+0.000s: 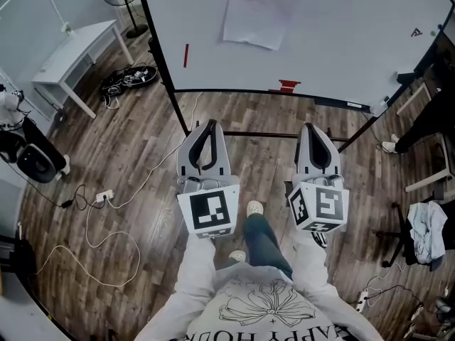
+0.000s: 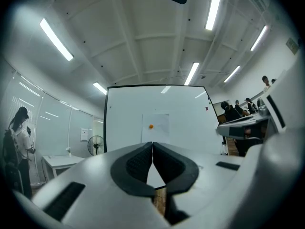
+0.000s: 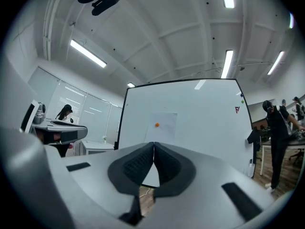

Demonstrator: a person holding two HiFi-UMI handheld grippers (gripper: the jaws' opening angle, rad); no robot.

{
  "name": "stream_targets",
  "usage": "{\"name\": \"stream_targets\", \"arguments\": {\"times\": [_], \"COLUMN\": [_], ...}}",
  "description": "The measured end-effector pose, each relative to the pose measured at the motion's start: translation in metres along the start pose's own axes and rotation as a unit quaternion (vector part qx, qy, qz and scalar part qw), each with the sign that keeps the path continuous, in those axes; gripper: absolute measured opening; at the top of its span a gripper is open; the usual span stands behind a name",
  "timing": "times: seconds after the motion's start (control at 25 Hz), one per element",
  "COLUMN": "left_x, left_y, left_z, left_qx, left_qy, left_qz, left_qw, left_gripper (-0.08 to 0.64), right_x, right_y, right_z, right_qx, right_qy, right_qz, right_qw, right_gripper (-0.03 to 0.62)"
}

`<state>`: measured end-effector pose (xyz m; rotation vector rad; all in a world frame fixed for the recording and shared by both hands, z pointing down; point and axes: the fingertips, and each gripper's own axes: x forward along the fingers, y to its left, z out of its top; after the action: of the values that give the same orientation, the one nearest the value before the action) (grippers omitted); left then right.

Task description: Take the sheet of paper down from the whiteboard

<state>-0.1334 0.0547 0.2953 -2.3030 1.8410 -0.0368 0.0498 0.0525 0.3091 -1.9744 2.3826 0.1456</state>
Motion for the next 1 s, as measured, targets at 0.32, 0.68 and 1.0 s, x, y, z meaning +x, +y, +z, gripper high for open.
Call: {"name": "stream_targets", "arguments": {"times": [0.32,0.68,1.0], "left_x": [0.096,0.208,0.269], "left_y": [0.000,0.001,0.003], "left_z": [-0.003,0.013,0.007], "left_qx": [0.013,0.022,0.025], "left_qy": [-0.002,-0.022,-0.020], "left_qz": [0.021,0.049,0.060], "left_qw": [0.9997,0.9983,0.9977], "left_gripper": [0.005,0.005,0.005], "right_x": [0.099,0.212,0.274], "right_y": [-0.037,-0.085,-0.112], "right_z": [-0.004,0.012,0.004], "right_qx": [0.010,0.011,0.020], "right_qy": [-0.016,-0.045,-0.046], "right_qz": [0.023,0.052,0.066], "right_qw": [1.000,0.998,0.997], "right_gripper": [0.003,0.003,0.004]}}
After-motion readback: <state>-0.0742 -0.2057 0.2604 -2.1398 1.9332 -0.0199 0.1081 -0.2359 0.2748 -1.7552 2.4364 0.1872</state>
